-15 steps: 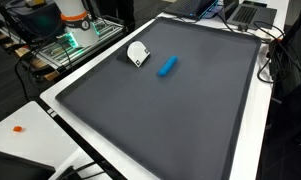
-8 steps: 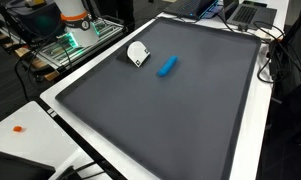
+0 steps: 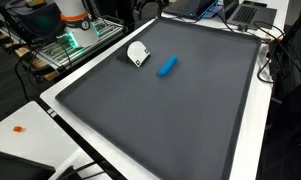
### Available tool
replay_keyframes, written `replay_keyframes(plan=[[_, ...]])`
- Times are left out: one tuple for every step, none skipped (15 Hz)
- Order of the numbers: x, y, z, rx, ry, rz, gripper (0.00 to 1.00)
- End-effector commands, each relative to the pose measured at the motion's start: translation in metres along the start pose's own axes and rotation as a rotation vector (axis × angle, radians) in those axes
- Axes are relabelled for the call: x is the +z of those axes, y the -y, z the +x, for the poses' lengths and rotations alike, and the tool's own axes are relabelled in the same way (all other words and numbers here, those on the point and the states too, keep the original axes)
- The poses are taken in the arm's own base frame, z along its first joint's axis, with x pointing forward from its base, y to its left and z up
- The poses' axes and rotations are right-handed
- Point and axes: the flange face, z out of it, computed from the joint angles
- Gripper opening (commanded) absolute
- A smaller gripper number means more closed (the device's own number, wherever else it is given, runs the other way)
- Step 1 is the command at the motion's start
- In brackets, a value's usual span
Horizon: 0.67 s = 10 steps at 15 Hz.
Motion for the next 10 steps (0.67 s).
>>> replay_keyframes(plan=[[0.014, -0.024, 0.009, 0.188, 0.064, 0.024, 1.0], [0.018, -0.031, 0.012, 0.237, 0.079, 0.033, 1.0], [0.023, -0.037, 0.014, 0.287, 0.101, 0.04, 1.0], [0.028, -0.044, 0.015, 0.337, 0.117, 0.048, 1.0], [0.034, -0.05, 0.016, 0.386, 0.141, 0.057, 1.0], [0.039, -0.055, 0.016, 0.433, 0.167, 0.064, 1.0], [0.044, -0.061, 0.016, 0.479, 0.194, 0.073, 1.0], [0.049, -0.067, 0.016, 0.526, 0.217, 0.081, 1.0], [0.053, -0.072, 0.016, 0.574, 0.239, 0.089, 1.0], [0.058, -0.076, 0.015, 0.622, 0.263, 0.094, 1.0]])
